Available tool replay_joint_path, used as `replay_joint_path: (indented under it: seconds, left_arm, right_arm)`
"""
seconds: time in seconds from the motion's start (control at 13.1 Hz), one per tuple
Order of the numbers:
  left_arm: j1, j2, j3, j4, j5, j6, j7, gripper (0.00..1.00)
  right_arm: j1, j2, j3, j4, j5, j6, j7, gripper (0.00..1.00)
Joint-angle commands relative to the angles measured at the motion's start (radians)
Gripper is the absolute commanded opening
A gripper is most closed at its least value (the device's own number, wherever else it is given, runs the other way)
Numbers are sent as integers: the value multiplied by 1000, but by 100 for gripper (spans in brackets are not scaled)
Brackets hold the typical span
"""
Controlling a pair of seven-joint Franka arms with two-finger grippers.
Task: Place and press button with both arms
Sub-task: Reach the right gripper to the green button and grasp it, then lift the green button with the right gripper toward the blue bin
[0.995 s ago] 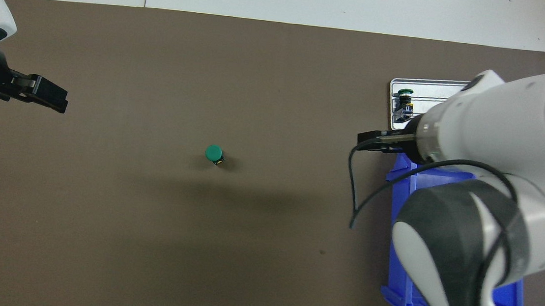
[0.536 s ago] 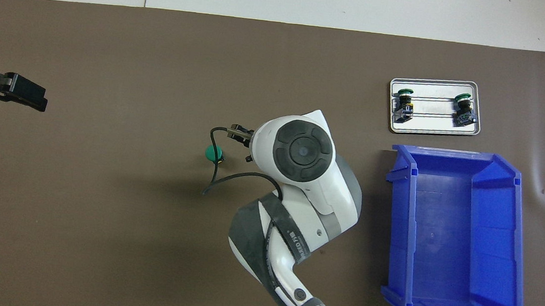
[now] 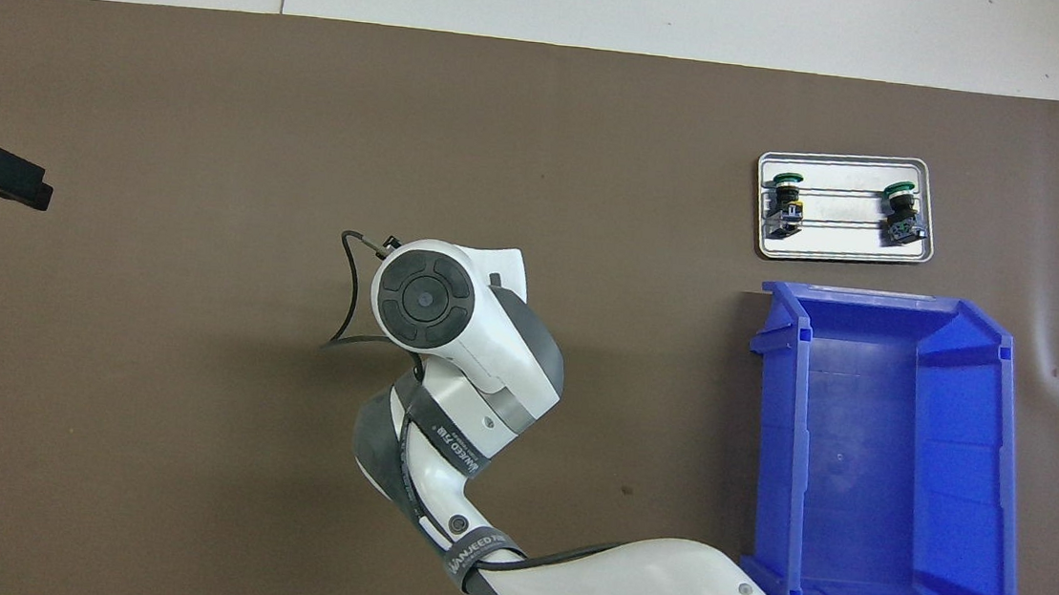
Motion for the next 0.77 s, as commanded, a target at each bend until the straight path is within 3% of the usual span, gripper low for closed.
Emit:
replay_joint_path:
  seconds: [0.0,0.54,0.69]
  left_arm:
    - [-11,-21,-14,-27,17,25,12,100]
    - [-33,-29,-20,-40,17,19,15,100]
    - [-29,-30,-20,-46,16,20,17,100]
  right_arm:
    - [17,20,0,24,-11,30,37,100]
    - [16,20,0,-27,-13,107,34,98]
    - [16,20,0,-39,-16,115,29,87]
